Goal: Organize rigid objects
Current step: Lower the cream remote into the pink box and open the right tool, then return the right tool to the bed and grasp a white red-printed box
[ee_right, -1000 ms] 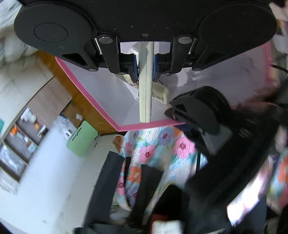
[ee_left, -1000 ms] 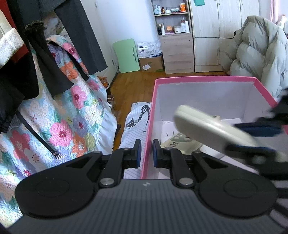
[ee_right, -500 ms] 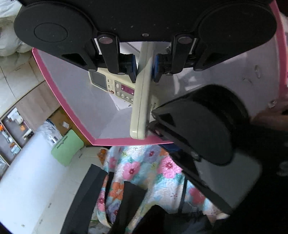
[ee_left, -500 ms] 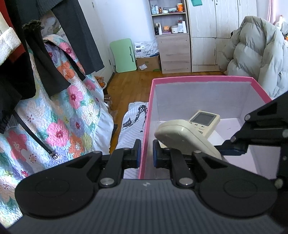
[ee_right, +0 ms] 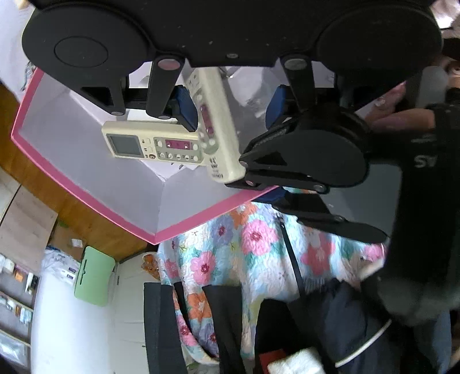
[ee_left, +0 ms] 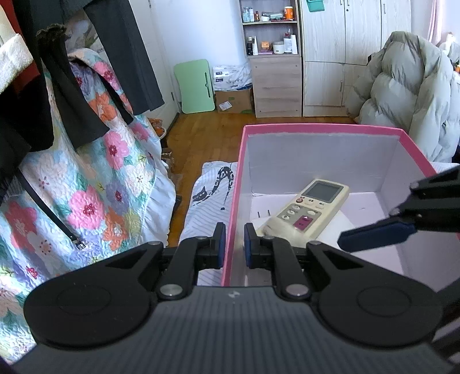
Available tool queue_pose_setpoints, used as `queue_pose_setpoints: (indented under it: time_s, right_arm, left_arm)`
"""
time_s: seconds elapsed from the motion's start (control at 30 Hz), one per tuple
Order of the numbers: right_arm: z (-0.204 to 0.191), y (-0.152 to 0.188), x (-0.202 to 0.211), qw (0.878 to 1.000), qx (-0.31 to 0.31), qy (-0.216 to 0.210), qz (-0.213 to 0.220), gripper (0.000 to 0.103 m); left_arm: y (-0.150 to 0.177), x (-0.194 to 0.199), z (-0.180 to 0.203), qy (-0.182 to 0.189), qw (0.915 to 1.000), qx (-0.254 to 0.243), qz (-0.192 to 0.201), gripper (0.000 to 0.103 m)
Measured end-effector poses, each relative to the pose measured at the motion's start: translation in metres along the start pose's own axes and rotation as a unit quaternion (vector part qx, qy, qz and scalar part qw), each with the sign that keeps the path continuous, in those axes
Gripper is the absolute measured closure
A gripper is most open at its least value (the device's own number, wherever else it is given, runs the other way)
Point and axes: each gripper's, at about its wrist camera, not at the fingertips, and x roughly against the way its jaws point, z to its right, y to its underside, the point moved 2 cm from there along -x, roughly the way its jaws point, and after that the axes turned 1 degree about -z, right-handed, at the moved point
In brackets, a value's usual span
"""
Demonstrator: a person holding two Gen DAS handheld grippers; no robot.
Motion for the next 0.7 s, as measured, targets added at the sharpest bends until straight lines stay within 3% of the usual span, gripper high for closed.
queue_pose_setpoints:
  time_s: [0.17, 0.27, 0.47, 0.7]
  right_arm:
    - [0.015, 0.011, 0.001, 0.995, -0.072, -0.07, -0.006, 0.045]
    - [0.016, 0.018, 0.011, 0.994, -0.087, -0.069, 0.008, 0.045]
    - [0.023, 0.042, 0.08, 0.99, -0.106, -0.034, 0.082, 0.045]
    - [0.058, 0.098, 0.147, 0.977, -0.156, 0.098, 0.109, 0.044]
  left_arm:
    - [0.002, 0.001, 0.003, -0.005, 1.0, -0.007, -0.001, 0.09]
    - [0.003, 0.0, 0.002, -0.004, 1.0, -0.007, -0.002, 0.09]
    - [0.002, 0.001, 0.004, -0.008, 0.9999, -0.011, -0.002, 0.09]
    - [0.002, 0.0, 0.007, -0.013, 0.9998, -0.015, -0.002, 0.09]
